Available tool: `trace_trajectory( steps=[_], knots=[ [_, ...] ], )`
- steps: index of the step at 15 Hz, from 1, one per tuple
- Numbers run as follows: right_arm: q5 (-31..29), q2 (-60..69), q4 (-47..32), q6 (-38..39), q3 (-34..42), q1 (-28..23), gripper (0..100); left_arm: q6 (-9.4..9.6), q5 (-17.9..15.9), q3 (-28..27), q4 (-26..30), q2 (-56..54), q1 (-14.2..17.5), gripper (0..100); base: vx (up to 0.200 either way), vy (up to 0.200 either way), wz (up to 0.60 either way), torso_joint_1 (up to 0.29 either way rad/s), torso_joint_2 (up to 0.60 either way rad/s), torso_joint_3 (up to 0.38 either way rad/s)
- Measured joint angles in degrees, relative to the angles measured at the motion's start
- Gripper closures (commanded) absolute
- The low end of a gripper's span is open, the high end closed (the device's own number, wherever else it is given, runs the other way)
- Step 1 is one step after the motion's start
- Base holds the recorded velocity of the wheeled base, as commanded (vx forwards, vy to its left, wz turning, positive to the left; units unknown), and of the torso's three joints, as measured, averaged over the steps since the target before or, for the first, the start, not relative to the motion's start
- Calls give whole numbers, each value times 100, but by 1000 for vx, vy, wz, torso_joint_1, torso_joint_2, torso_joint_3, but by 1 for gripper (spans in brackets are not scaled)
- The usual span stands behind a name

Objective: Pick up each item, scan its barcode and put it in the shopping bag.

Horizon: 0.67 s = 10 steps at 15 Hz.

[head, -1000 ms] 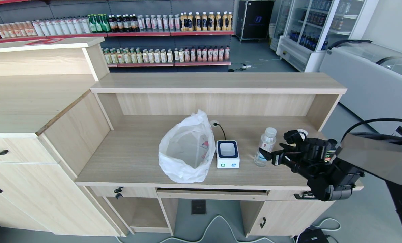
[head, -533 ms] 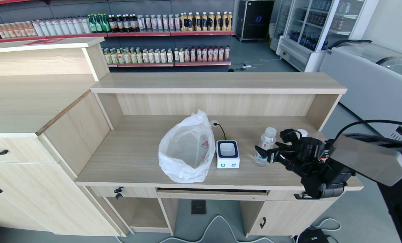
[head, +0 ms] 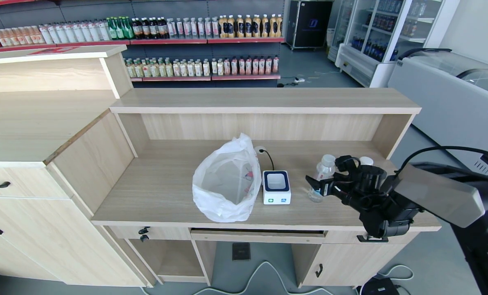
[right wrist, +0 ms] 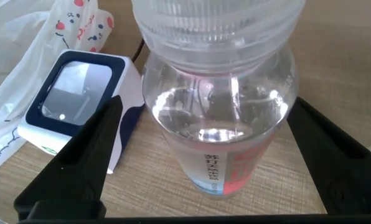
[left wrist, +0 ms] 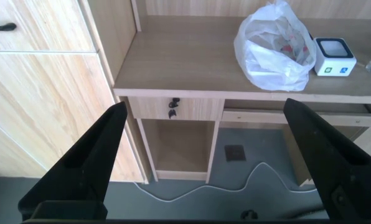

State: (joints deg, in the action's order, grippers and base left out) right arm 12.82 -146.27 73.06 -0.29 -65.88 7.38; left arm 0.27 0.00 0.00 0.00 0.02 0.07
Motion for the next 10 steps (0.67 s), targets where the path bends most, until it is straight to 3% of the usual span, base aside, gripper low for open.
trace_trajectory(
  steps=[10],
  knots=[
    [67, -205, 24, -61, -157, 28, 0, 0, 0, 0, 0, 0, 0, 0, 0, 0, 0, 0, 0, 0]
  ],
)
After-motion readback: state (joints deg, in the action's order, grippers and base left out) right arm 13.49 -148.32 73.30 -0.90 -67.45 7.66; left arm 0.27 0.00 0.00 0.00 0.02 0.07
